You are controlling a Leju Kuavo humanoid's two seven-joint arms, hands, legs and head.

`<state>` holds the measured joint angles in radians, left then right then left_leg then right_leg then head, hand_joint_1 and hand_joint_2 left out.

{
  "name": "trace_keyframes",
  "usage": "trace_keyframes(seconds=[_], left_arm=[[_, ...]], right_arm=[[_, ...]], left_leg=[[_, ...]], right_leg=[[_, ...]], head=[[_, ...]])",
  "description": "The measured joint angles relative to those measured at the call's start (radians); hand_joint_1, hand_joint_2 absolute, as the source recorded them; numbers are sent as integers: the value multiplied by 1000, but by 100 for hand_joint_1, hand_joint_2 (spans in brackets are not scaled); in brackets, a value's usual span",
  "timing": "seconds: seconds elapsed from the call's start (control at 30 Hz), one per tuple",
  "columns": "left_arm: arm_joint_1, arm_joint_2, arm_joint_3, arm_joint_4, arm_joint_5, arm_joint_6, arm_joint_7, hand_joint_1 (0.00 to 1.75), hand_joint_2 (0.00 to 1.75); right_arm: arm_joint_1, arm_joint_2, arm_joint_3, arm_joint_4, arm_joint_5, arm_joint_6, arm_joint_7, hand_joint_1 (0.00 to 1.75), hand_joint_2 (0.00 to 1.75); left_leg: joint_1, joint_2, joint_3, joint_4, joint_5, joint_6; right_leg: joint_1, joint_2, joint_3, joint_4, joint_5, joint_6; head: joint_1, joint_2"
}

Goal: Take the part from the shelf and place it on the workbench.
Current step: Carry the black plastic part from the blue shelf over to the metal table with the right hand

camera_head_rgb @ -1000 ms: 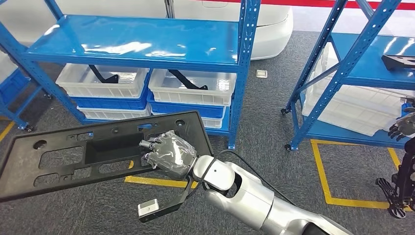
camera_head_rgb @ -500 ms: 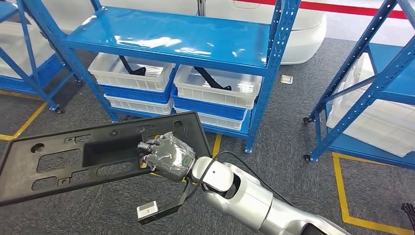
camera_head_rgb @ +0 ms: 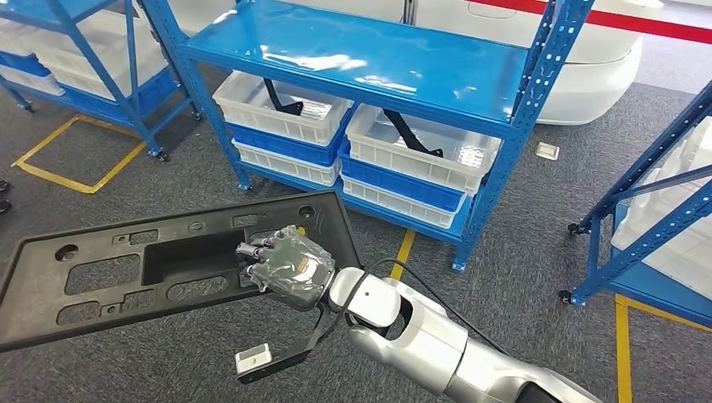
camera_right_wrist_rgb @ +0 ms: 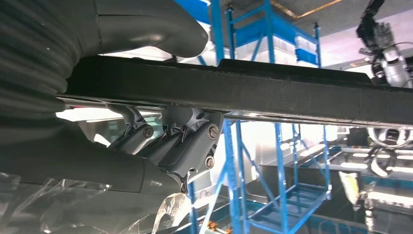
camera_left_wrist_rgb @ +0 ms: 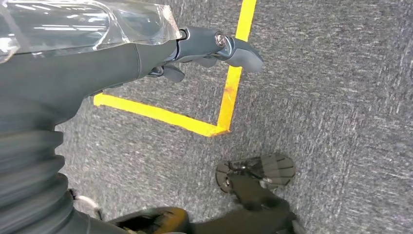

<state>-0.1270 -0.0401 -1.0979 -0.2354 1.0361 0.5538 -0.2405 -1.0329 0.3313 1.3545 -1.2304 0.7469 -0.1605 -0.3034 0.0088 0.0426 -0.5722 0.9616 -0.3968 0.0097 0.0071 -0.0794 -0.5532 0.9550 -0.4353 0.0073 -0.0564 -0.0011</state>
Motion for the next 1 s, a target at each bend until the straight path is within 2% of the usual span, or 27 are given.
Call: trace_keyframes(seconds=[0.07, 0.1, 0.13, 0.17, 0.2, 0.23, 0.27, 0.3, 0.33, 0.37, 0.4, 0.47, 0.5, 0.53, 0.6, 0.63, 0.67, 0.73, 0.8, 0.83, 0.87, 0.9, 0.97, 1.0], left_arm=[[1, 0, 0, 0, 0, 2, -3, 0, 175], [3, 0, 0, 0, 0, 2, -4, 0, 175], [5, 0, 0, 0, 0, 2, -5, 0, 175], [5, 0, 0, 0, 0, 3, -7, 0, 175], [5, 1, 0, 0, 0, 4, -8, 0, 175], [4, 1, 0, 0, 0, 5, -9, 0, 175], [3, 1, 0, 0, -1, 6, -11, 0, 175], [3, 1, 0, 0, -1, 8, -12, 0, 175], [4, 1, 0, 0, -1, 10, -13, 0, 175], [4, 0, 0, 0, -2, 13, -13, 0, 175], [4, 0, 0, 0, -3, 16, -14, 0, 175], [0, 0, 0, 0, -8, 21, -15, 0, 175], [-4, 0, 0, 0, -11, 22, -15, 0, 175], [-7, 0, 0, 0, -13, 23, -15, 0, 175], [-8, 2, 0, 0, -15, 25, -14, 0, 175], [-7, 2, 0, 0, -14, 26, -14, 0, 175], [-7, 3, 0, 0, -13, 27, -14, 0, 175], [-10, 4, 0, 0, -10, 28, -14, 0, 175], [-12, 4, 0, 0, -5, 28, -14, 0, 175], [-11, 4, 0, 0, -2, 28, -15, 0, 175], [-8, 4, 0, 0, 2, 28, -16, 0, 175], [-7, 4, 0, 0, 5, 29, -17, 0, 175], [-7, 5, 0, 0, 8, 30, -20, 0, 175], [-9, 5, 0, 0, 8, 31, -21, 0, 175]], right_arm=[[-1, 1, 0, 0, 1, 0, -1, 175, 175], [-2, 1, 0, 0, 1, 0, -2, 175, 175], [-2, 1, -1, 0, 1, 0, -2, 175, 175], [-3, 1, -1, 0, 1, 0, -2, 175, 175], [-3, 0, -1, 0, 1, 0, -2, 175, 175], [-3, -1, -2, 0, 1, 0, -2, 175, 175], [-2, -3, -2, 1, 2, -1, -2, 175, 175], [-1, -5, -2, 1, 3, -1, -2, 175, 175], [-1, -7, -2, 1, 4, -1, -2, 175, 175], [0, -8, -2, 1, 5, -1, -2, 175, 175], [0, -8, -2, 1, 6, -2, -3, 175, 175], [-2, -9, -2, 1, 8, -4, -2, 175, 175], [-3, -10, -3, 1, 9, -6, -1, 175, 175], [-4, -11, -4, 2, 10, -8, 0, 175, 175], [-6, -11, -5, 6, 14, -11, 4, 175, 175], [-7, -11, -5, 8, 15, -12, 5, 175, 175], [-9, -10, -5, 10, 16, -12, 6, 175, 175], [-13, -8, -5, 16, 17, -13, 8, 175, 175], [-15, -8, -5, 20, 19, -13, 12, 175, 175], [-15, -9, -5, 23, 20, -13, 14, 175, 175], [-15, -8, -5, 25, 22, -13, 16, 175, 175], [-15, -7, -5, 26, 23, -13, 19, 175, 175], [-16, -4, -5, 27, 25, -13, 22, 175, 175], [-17, -2, -5, 27, 26, -13, 24, 175, 175]], left_leg=[[-4, -11, -2, -10, 3, 11], [-2, -18, -2, -12, 5, 16], [1, -26, -3, -14, 9, 21], [4, -33, -2, -17, 12, 27], [6, -41, -2, -18, 15, 31], [6, -49, -4, -17, 16, 33], [7, -59, -6, -17, 17, 35], [7, -70, -7, -17, 18, 35], [9, -81, -7, -16, 18, 35], [11, -93, -7, -16, 18, 34], [13, -106, -7, -15, 19, 32], [15, -130, -11, -10, 20, 24], [16, -140, -17, -9, 22, 18], [17, -150, -23, -8, 24, 11], [23, -166, -33, -9, 29, -3], [24, -156, -39, -1, 24, -8], [23, -135, -52, 24, 9, -12], [19, -84, -105, 138, -48, -17], [19, -66, -162, 265, -95, -19], [19, -63, -171, 287, -97, -19], [19, -60, -160, 268, -81, -18], [19, -54, -131, 213, -52, -17], [10, -14, -61, 73, -3, -11], [5, 4, -39, 29, 8, -6]], right_leg=[[3, -14, 0, 0, 0, 5], [1, -14, -1, 3, -4, 10], [-1, -2, -5, 16, -16, 15], [-3, 17, -18, 49, -40, 20], [-6, 41, -41, 105, -74, 24], [-8, 61, -72, 179, -112, 27], [-9, 69, -105, 251, -143, 29], [-10, 73, -127, 301, -157, 30], [-11, 74, -133, 314, -150, 32], [-14, 76, -120, 283, -125, 33], [-18, 86, -89, 218, -86, 34], [-29, 133, -24, 75, -26, 37], [-33, 151, -6, 33, -13, 38], [-33, 161, -1, 16, -12, 37], [-29, 143, -2, 12, -11, 29], [-28, 133, -1, 10, -9, 24], [-29, 121, 0, 8, -8, 17], [-26, 96, 1, 6, -7, 8], [-21, 69, 1, 6, -8, 3], [-19, 56, 1, 6, -9, 3], [-18, 44, 2, 6, -10, 3], [-17, 32, 2, 7, -11, 3], [-13, 13, 3, 8, -15, 8], [-10, 4, 2, 9, -17, 12]], head=[[0, 0], [0, 0], [0, 0], [0, 0], [0, 0], [0, 0], [0, 0], [0, 0], [0, 0], [0, 0], [0, 0], [0, 0], [0, 0], [0, 0], [0, 0], [0, 0], [0, 0], [-1, 0], [-1, 0], [-1, 0], [-1, 0], [-1, 0], [-1, 0], [0, 0]])
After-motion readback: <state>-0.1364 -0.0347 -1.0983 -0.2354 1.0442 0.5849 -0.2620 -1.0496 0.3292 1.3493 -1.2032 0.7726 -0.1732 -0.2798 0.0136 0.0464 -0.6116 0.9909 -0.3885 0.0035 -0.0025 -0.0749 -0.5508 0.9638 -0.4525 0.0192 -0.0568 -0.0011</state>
